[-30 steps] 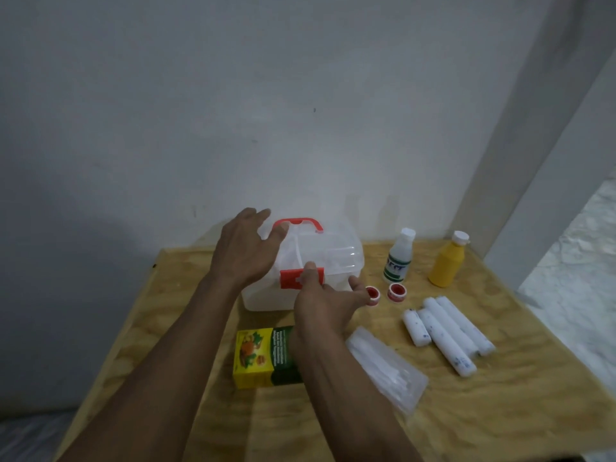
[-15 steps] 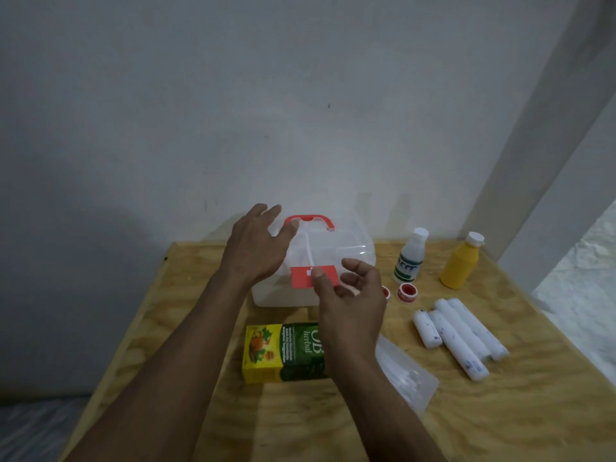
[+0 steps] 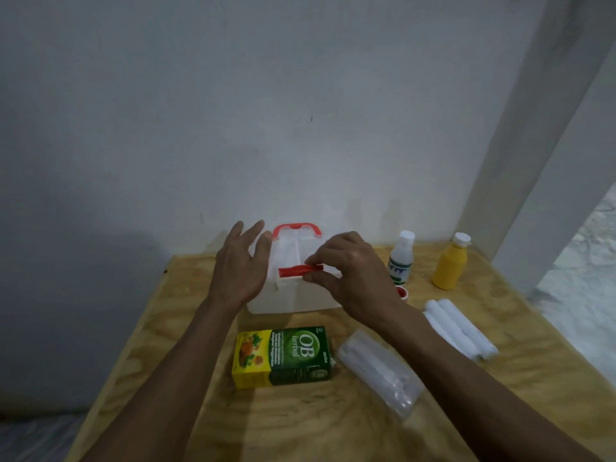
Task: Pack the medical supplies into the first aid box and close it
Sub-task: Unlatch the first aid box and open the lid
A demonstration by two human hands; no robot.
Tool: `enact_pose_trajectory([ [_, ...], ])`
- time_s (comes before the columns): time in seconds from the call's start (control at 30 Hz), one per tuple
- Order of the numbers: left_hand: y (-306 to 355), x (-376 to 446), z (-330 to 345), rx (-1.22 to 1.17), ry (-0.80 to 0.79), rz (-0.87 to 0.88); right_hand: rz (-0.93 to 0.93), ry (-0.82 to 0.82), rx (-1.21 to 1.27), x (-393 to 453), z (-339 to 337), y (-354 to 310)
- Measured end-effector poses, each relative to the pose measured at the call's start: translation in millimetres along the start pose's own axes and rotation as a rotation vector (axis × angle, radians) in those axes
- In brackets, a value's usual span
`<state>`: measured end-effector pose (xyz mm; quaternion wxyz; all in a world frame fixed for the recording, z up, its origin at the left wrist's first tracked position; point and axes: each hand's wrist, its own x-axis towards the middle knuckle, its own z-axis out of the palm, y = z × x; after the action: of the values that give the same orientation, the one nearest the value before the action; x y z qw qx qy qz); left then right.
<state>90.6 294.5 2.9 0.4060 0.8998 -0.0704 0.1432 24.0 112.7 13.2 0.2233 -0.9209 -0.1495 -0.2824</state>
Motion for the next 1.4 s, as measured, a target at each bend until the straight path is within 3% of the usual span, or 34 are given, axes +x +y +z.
enact_pose_trajectory([
  [0.6,7.5,-23.1,-8.9,-0.292,0.110,-0.125,0.076,-0.008,0.162,50.9,-39.0,-14.0],
  [0.7,2.1,-23.5,-4.5,-0.237,0.070,-0.111,0.082,0.017,0.145,82.5,-47.4,-12.1],
  [0.83,-8.3,-18.5,2.1,0.034,-0.077,0.004,0.085,0.064,0.109,124.8,-43.8,-1.7],
  [0.93,-11.8,-12.2,4.1,0.191,-0.153,-0.004,0.087,0.106,0.092,147.7,-36.8,6.9],
  [1.4,-16.4,-12.3,11.2,0.273,-0.144,-0.013,0.121,0.288,-0.024,191.4,4.6,30.0],
])
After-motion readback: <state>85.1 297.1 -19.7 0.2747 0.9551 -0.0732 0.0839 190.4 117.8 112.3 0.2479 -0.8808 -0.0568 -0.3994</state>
